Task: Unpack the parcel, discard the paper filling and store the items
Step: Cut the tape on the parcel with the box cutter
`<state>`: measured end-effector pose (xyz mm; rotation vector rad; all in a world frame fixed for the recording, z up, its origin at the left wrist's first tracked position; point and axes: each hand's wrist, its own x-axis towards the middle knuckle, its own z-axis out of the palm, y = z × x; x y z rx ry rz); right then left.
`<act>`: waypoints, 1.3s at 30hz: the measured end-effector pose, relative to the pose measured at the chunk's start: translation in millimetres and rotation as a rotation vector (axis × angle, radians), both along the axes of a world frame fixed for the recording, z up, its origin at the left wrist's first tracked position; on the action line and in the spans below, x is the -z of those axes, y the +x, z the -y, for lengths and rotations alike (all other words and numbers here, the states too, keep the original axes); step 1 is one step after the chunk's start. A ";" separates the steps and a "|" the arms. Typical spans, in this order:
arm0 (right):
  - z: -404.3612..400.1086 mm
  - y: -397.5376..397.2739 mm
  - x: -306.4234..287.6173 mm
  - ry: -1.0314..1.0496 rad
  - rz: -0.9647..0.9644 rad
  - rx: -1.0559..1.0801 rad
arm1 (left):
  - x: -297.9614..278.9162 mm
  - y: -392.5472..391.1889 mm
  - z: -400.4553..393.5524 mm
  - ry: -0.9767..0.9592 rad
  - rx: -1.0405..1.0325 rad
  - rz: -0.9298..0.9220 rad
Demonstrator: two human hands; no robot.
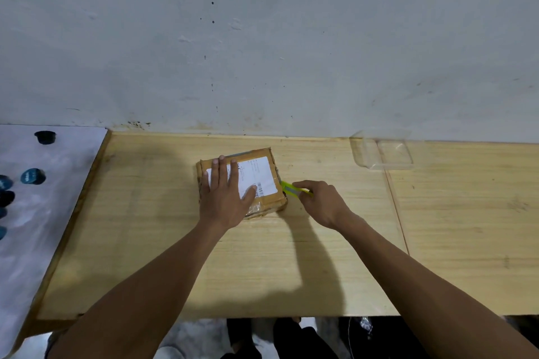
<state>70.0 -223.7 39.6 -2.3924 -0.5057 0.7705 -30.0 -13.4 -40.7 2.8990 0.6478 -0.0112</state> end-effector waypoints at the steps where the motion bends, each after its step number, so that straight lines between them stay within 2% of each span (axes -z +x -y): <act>1: 2.2 -3.5 1.3 0.007 0.006 0.007 | 0.0 -0.1 -0.9 0.002 0.013 0.007; 6: 12.4 -10.8 0.4 0.002 0.011 0.009 | -0.8 -0.9 -6.0 0.028 0.081 0.013; 16: 24.1 -9.7 -11.6 -0.008 -0.043 0.002 | 0.3 -1.8 -5.6 0.019 0.080 -0.001; 22: 8.8 -4.7 -6.9 0.069 0.054 0.145 | 0.7 0.3 -6.1 0.002 0.075 -0.008; 28: -13.5 3.8 1.6 0.051 0.017 0.116 | 1.0 0.9 -7.3 -0.004 0.078 -0.018; 39: 1.5 4.0 -3.6 -0.038 0.004 0.030 | 5.3 1.3 -7.6 0.012 0.080 0.007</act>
